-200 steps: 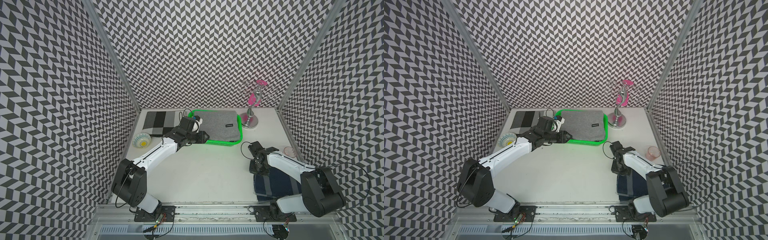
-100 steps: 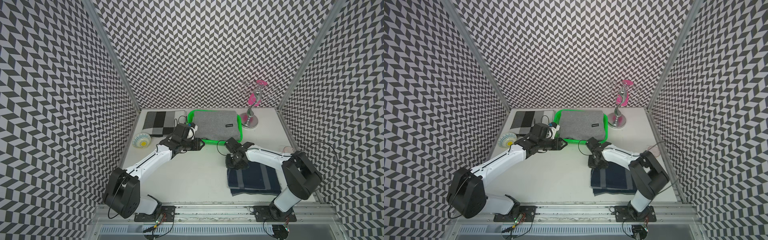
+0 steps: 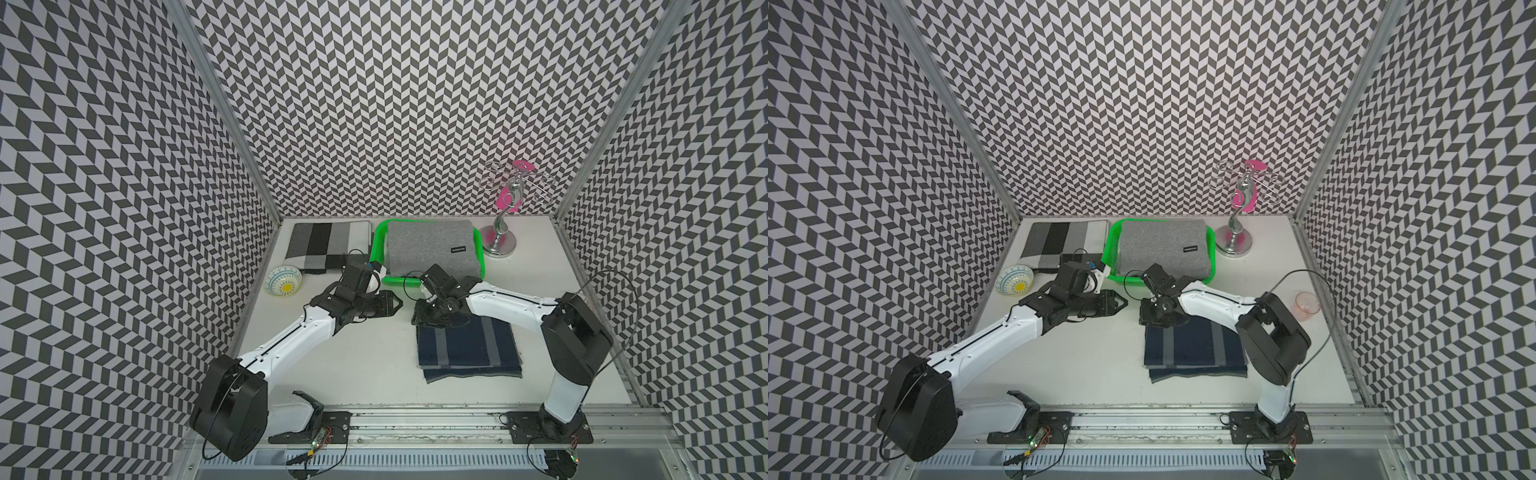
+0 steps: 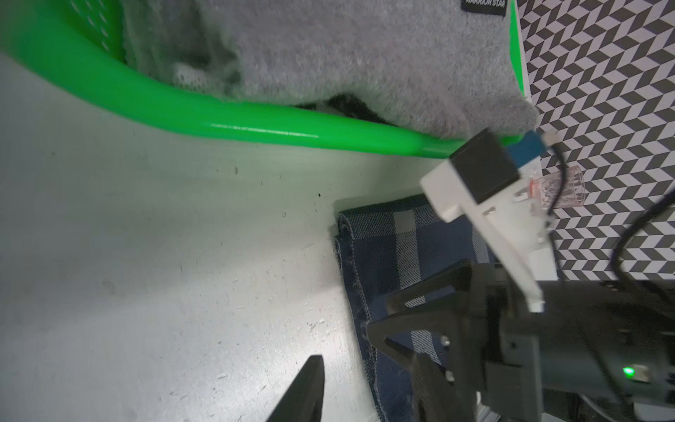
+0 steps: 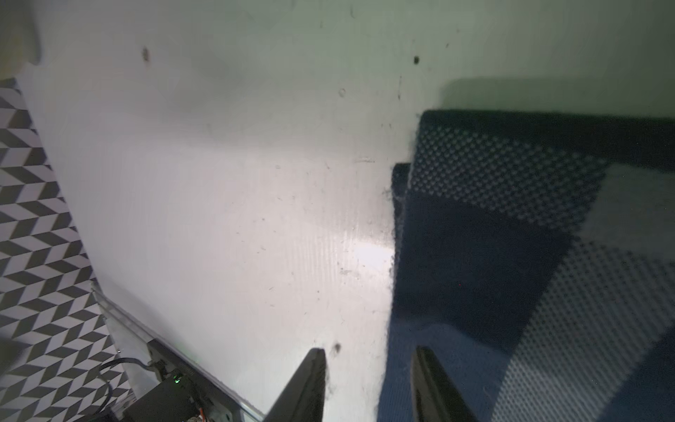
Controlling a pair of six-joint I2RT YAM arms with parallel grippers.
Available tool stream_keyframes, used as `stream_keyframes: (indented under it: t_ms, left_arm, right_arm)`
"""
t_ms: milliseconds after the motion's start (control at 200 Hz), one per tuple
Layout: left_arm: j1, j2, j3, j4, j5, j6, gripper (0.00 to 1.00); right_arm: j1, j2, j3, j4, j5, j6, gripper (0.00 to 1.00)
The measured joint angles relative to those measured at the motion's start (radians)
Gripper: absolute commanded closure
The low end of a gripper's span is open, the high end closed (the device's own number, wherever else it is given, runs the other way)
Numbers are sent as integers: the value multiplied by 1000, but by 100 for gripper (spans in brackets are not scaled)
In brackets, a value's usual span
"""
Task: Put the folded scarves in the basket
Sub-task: Move the scarf to the center of the board.
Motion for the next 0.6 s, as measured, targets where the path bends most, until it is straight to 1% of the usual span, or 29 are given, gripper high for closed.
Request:
stream_keyframes:
  t_ms: [70, 145, 210, 275, 325, 381, 471, 601]
  left_arm:
    - [-3, 0, -22, 14, 6, -25, 55]
    - [-19, 0, -58, 54, 16, -62, 51]
    - [-47, 0, -97, 99, 28, -97, 48]
    - [-86, 3, -135, 152, 40, -134, 44]
    - [-113, 11, -156, 195, 47, -156, 41]
    - [-137, 26, -171, 243, 53, -179, 40]
    - [-160, 71, -182, 310, 57, -204, 38]
    - [-171, 134, -195, 386, 50, -232, 37]
  right_arm:
    - [-20, -84, -44, -1, -10, -3, 58]
    - [-79, -187, -108, -8, -24, -16, 58]
    - [-173, -271, -169, -17, -27, -43, 58]
    - [-274, -324, -212, -33, -27, -80, 58]
    - [-342, -344, -231, -50, -22, -110, 59]
    - [-394, -353, -243, -72, -15, -144, 59]
    - [-436, -360, -261, -93, -16, -190, 59]
    - [-497, -370, -301, -106, -18, -246, 59]
